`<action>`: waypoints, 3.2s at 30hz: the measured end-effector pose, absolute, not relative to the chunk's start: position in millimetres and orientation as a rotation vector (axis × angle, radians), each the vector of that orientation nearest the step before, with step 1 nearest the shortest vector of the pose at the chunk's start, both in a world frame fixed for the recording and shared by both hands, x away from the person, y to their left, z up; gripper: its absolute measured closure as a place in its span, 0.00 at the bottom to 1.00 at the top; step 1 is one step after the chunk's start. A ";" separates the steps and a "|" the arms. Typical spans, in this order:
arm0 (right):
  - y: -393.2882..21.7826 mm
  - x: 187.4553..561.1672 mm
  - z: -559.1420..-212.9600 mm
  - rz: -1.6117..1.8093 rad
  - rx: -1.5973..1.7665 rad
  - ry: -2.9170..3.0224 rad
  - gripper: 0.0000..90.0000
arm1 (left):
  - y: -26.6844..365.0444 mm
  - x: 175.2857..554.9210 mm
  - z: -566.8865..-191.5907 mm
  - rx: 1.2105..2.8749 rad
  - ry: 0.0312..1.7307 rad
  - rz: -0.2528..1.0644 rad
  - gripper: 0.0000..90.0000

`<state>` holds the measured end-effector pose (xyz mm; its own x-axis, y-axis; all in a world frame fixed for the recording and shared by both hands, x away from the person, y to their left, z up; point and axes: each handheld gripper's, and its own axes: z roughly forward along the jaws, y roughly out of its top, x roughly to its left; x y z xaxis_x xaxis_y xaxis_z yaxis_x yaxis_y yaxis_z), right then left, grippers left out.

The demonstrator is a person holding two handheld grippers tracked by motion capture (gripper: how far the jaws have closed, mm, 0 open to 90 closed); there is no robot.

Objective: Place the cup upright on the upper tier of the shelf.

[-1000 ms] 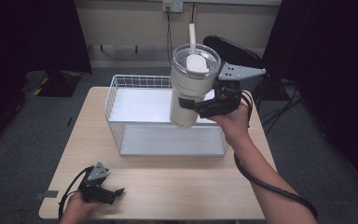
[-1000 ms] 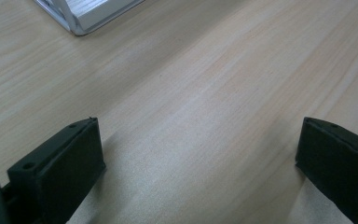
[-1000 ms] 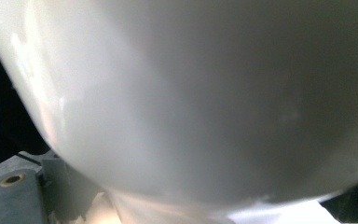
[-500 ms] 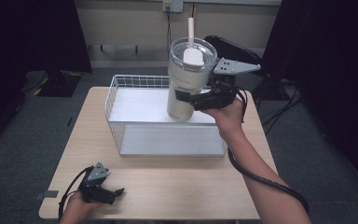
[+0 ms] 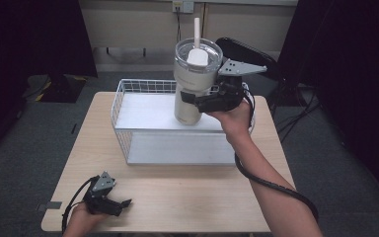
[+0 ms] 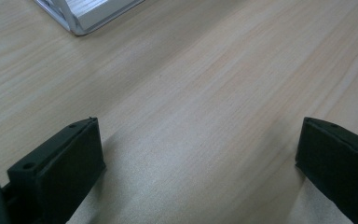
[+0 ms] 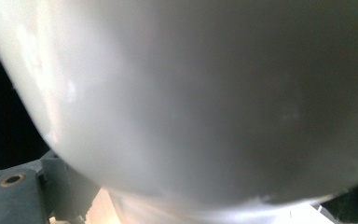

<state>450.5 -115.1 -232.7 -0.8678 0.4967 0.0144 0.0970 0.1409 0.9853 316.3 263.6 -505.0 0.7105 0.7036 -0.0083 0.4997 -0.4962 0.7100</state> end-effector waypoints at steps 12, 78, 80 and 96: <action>-117.2 462.3 -232.3 1.751 0.605 2.089 0.11 | 263.6 316.3 -505.0 2.201 0.911 0.369 0.00; -115.3 491.7 -262.6 1.648 0.732 2.054 0.11 | 263.6 316.3 -505.0 2.202 0.910 0.368 0.00; -114.9 491.9 -262.6 1.649 0.738 2.053 0.11 | 263.6 316.3 -505.0 2.202 0.910 0.369 0.00; -110.2 494.2 -262.7 1.623 0.770 2.053 0.11 | 263.6 316.3 -505.0 2.202 0.910 0.369 0.00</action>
